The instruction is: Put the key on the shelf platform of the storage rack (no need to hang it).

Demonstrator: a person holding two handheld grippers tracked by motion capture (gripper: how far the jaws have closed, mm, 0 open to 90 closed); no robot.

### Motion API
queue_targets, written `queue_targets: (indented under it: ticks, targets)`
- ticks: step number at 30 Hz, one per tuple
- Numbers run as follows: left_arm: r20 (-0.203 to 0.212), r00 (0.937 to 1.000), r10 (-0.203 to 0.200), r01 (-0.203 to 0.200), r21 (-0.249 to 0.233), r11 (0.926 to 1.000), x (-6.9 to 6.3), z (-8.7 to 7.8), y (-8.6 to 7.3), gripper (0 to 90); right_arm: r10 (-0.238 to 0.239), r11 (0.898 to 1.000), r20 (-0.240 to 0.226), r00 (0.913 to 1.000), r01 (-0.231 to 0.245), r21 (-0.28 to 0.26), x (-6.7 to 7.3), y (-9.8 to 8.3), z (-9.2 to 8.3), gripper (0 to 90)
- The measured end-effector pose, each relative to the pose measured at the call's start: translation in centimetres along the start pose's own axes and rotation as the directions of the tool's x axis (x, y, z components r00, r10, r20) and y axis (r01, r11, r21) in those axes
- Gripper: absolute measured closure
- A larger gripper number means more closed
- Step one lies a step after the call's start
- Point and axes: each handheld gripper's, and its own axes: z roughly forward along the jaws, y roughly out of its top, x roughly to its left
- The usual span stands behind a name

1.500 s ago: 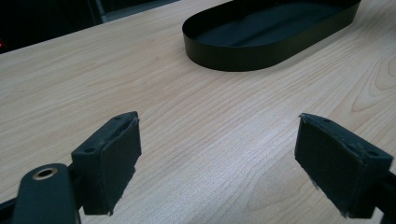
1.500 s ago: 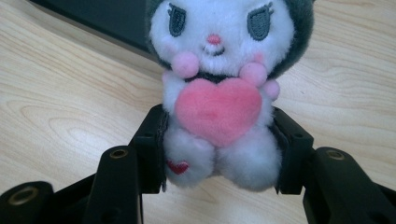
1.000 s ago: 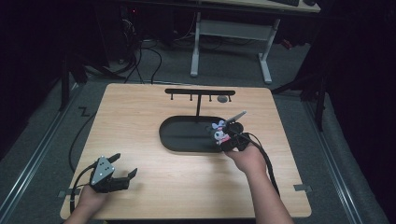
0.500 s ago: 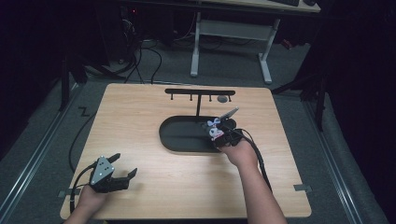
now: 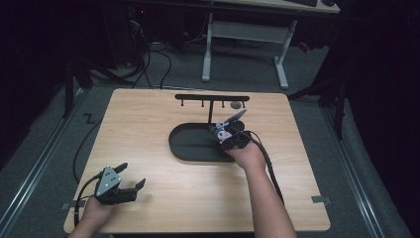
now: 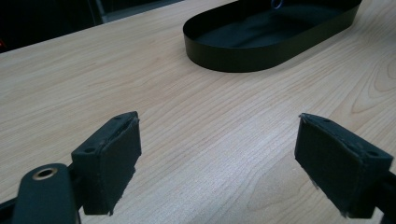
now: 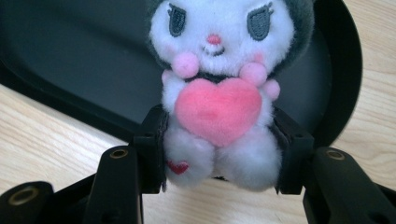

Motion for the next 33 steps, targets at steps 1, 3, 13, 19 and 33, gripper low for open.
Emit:
queue_targets:
  ticks: [1,3,13,19,33]
  targets:
    - [0.001,1.0000,0.000,0.000,0.000,1.0000,0.0,0.0,0.0,15.5,0.003,1.000,0.002,1.0000,-0.003,-0.002,0.0,0.1,0.1,48.5]
    - [0.002,1.0000,-0.001,0.001,0.000,1.0000,0.0,0.0,0.0,15.5,0.008,1.000,0.018,0.9998,-0.008,0.001,0.0,0.5,0.2,48.5]
    - [0.001,1.0000,0.000,0.000,-0.002,1.0000,0.0,0.0,0.0,15.5,0.017,1.000,0.013,0.9998,-0.017,0.026,-0.1,0.5,1.1,48.4]
    - [0.001,1.0000,0.001,-0.001,0.000,1.0000,0.0,0.0,0.0,15.5,-0.003,0.999,0.002,1.0000,0.003,0.042,0.0,-0.2,1.9,47.9]
    - [0.000,1.0000,0.001,-0.001,0.000,1.0000,0.0,0.0,0.0,15.5,0.012,0.997,0.005,0.9999,-0.012,0.073,-0.3,-0.6,2.8,46.9]
